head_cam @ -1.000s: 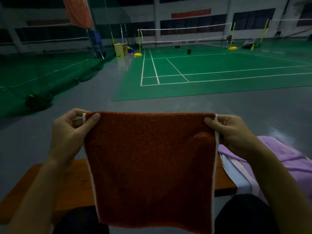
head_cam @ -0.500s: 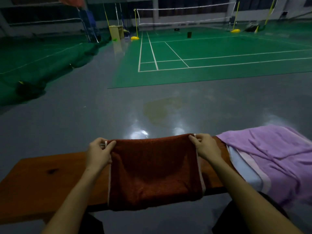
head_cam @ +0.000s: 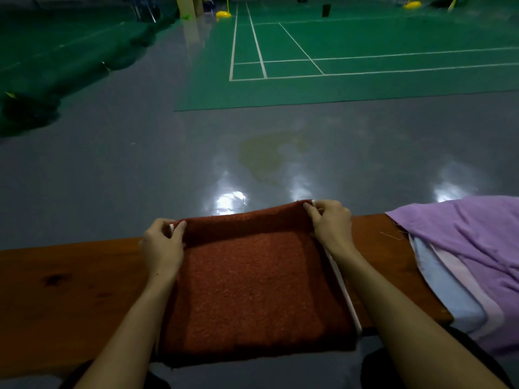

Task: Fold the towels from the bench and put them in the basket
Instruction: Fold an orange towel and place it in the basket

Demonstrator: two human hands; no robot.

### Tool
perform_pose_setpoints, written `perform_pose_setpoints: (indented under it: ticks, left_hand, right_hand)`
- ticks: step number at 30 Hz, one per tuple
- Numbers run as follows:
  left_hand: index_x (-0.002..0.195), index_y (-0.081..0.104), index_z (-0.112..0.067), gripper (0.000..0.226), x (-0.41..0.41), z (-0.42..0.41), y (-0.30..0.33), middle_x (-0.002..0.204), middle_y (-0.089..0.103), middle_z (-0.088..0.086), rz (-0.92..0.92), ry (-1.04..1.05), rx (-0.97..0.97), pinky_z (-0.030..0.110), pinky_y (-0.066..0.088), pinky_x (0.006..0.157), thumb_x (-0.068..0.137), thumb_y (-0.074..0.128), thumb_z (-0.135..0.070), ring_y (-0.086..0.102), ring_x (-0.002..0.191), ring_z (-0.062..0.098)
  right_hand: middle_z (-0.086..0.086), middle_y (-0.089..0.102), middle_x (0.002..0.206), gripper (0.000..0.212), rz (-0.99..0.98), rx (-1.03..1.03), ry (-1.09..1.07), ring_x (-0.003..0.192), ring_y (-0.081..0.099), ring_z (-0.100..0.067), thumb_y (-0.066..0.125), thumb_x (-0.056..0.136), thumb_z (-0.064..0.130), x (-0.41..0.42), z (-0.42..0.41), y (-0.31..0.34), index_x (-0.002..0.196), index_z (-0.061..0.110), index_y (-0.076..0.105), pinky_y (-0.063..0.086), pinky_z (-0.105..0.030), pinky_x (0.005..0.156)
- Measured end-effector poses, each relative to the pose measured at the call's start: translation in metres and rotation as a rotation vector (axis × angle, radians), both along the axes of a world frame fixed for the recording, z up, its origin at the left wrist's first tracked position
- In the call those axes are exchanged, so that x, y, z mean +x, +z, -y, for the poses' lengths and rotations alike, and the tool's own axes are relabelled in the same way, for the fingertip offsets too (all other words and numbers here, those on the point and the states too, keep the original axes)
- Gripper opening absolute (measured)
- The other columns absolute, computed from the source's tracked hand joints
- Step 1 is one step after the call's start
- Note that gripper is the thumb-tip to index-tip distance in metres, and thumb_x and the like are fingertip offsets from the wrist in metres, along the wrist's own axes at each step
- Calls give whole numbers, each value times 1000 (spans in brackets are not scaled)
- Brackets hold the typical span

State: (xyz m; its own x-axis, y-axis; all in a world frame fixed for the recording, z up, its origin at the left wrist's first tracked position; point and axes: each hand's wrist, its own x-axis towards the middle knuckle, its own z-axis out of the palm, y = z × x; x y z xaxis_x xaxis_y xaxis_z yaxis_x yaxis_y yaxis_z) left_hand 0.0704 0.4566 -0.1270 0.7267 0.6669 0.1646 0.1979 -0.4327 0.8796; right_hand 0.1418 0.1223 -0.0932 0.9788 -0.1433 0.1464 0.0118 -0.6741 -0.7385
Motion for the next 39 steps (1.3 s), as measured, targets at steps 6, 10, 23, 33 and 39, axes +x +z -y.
perform_pose_setpoints:
  ticks: [6, 10, 23, 33, 39]
  left_hand:
    - [136, 58, -15, 45, -11, 9, 16, 132, 63, 2, 82, -117, -18, 32, 53, 95, 95, 76, -19, 64, 115, 17]
    - [134, 63, -16, 39, -62, 36, 16, 137, 65, 6, -56, -338, 385, 41, 47, 110, 98, 69, -30, 60, 128, 26]
    - [167, 2, -37, 84, -113, 69, -22, 175, -8, 8, -486, -525, 809, 48, -2, 131, 96, 4, -81, -10, 162, 28]
    - [136, 65, -21, 37, -98, 100, 2, 147, 59, -2, -88, -572, 565, 45, 44, 116, 102, 64, -35, 48, 140, 17]
    - [112, 70, -29, 14, -85, 140, 8, 111, 67, -18, 31, -704, 490, 34, 56, 86, 99, 64, -27, 61, 103, 2]
  right_hand:
    - [-11, 66, 134, 38, -13, 2, 62, 125, 60, -24, 67, 101, 24, -6, 2, -3, 137, 11, 64, 45, -32, 104]
    - [-11, 58, 139, 42, 100, -140, 203, 132, 53, -28, 64, 99, 18, -55, -4, -4, 140, 11, 59, 40, -36, 114]
    - [-3, -7, 176, 84, -165, -703, 420, 161, -13, -29, 2, 97, 81, -132, 22, -41, 167, 35, -1, -4, -53, 130]
    - [6, 65, 101, 49, -303, -480, 30, 97, 62, -21, 60, 87, 75, -140, 69, -22, 105, 29, 58, 56, -40, 80]
    - [15, 67, 81, 27, -310, -335, 72, 89, 65, -15, 68, 89, 58, -133, 62, -17, 83, 31, 66, 56, -36, 73]
